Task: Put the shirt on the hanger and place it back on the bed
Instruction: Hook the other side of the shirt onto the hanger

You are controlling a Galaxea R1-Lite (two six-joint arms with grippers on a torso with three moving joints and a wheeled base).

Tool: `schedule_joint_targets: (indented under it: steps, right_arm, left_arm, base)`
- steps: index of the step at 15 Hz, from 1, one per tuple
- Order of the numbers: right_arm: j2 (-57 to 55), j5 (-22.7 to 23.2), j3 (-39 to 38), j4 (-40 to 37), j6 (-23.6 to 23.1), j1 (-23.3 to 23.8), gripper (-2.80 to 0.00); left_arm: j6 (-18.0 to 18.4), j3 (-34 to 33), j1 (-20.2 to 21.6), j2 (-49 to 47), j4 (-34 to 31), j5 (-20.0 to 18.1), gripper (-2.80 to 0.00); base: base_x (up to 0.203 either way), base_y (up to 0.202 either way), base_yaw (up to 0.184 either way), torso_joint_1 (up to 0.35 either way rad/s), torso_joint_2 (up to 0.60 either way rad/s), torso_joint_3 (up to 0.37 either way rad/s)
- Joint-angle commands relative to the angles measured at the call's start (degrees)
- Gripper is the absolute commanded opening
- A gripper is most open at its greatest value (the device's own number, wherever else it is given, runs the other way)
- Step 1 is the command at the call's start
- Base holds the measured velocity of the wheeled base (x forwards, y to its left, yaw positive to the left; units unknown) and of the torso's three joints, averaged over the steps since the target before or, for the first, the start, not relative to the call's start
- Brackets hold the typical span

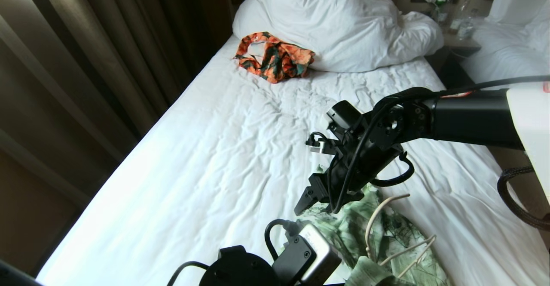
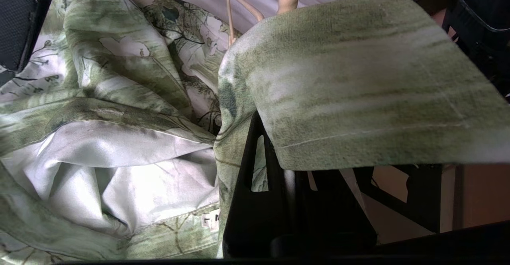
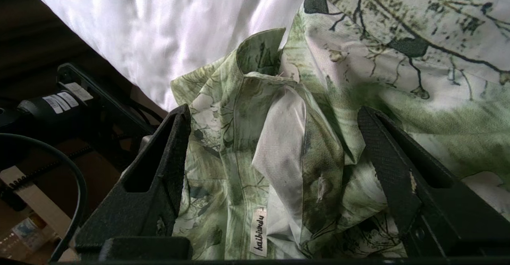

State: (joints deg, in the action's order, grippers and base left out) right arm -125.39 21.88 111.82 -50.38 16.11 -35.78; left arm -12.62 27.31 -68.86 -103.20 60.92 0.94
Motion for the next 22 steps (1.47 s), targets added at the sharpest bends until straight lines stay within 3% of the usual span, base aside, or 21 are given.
schedule_joint_targets:
  steps: [1,3,8,22]
  right_arm:
    - [-1.70,0.18,-0.03,-0.33,-2.64,-0.06,0.00]
    - [-2.95,0.26,0.19,-0.25,-5.96,-0.43,0.00]
    - [-4.42,0.79,0.50,0.02,-8.37,-2.45,0.00]
    - [-4.61,6.19,0.33,1.52,-11.97,-3.00,0.00]
  left_arm:
    - [-0.04,-0.59,0.41,1.02,0.34,-0.05,-2.80]
    - [-0.04,-0.59,0.74,1.08,0.43,-0.06,-2.80]
    - [-0.04,-1.03,0.74,1.42,1.13,-0.06,-2.80]
    - [-0.30,-1.47,1.62,1.77,1.22,-0.32,-2.80]
  base:
    - [0.000,0.000,0.000,0.000,0.00,0.000]
    - [0.000,0.000,0.000,0.000,0.00,0.000]
    - [0.000,0.000,0.000,0.000,0.00,0.000]
    - [0.000,0.000,0.000,0.000,0.00,0.000]
